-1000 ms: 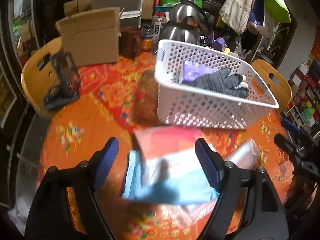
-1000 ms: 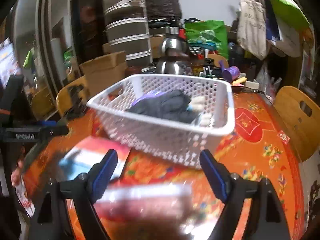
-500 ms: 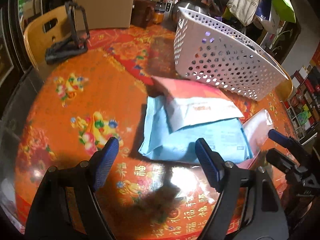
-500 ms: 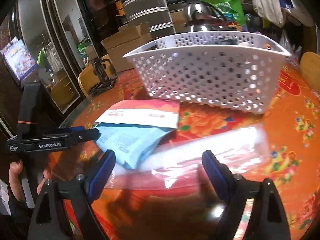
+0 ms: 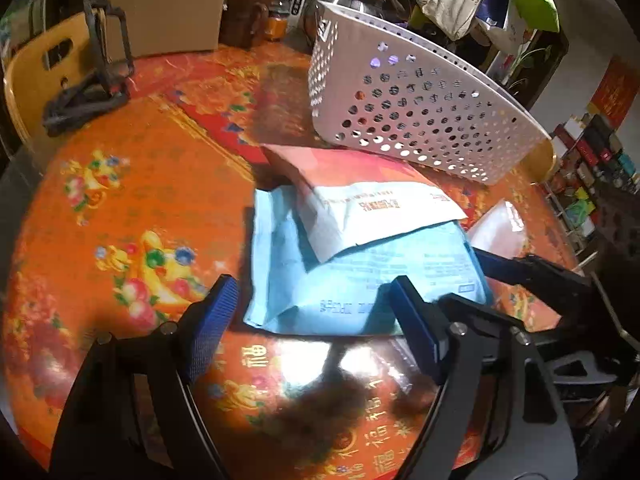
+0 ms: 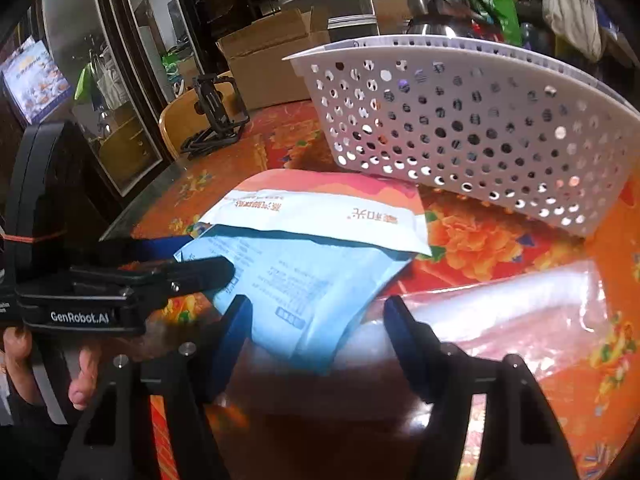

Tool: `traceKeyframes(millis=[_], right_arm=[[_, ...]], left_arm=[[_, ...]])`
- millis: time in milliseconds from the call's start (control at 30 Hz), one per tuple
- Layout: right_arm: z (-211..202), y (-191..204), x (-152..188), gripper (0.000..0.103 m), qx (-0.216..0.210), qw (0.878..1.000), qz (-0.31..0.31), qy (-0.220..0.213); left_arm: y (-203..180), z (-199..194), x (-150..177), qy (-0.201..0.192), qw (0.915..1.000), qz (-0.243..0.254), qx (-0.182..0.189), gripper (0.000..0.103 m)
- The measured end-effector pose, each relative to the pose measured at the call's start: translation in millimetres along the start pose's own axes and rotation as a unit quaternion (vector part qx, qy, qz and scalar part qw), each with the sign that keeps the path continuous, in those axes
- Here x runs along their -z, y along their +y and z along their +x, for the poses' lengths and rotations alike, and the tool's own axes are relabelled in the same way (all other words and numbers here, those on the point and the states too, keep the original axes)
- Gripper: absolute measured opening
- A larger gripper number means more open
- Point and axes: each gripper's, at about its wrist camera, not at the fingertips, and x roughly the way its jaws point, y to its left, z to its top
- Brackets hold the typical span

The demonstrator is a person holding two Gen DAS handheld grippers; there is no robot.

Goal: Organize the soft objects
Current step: 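Move both tools back toward the blue wipes pack, then grasp the blue wipes pack with the left tool while the right tool grasps it too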

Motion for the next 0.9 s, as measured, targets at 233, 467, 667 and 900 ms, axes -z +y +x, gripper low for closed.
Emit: traceKeyframes(millis=[233,467,667,900], right_arm=[[2,2,1,0.053,-0.007,1.0,-0.012,0.004],[1,7,2,0.035,-0.018,0.999,-0.03,0.003],[-7,6,3,0.026,-0.013,0.999,-0.04,-0.007],[-20,6,11,0.024,-0.007,0.998,-0.06,-0.018]], left_arm=[[-12,4,7,-0.003,0.9997,0.023,0.001,0.065],[-17,-3,21,-0.022,0.9995,0.021,-0.007,0.048],[-20,-17,33,-0.034,0.9993,0.008,-0.008,0.032],[-32,-32,44,-0.061,0.998,0.011,-0.011,0.028]])
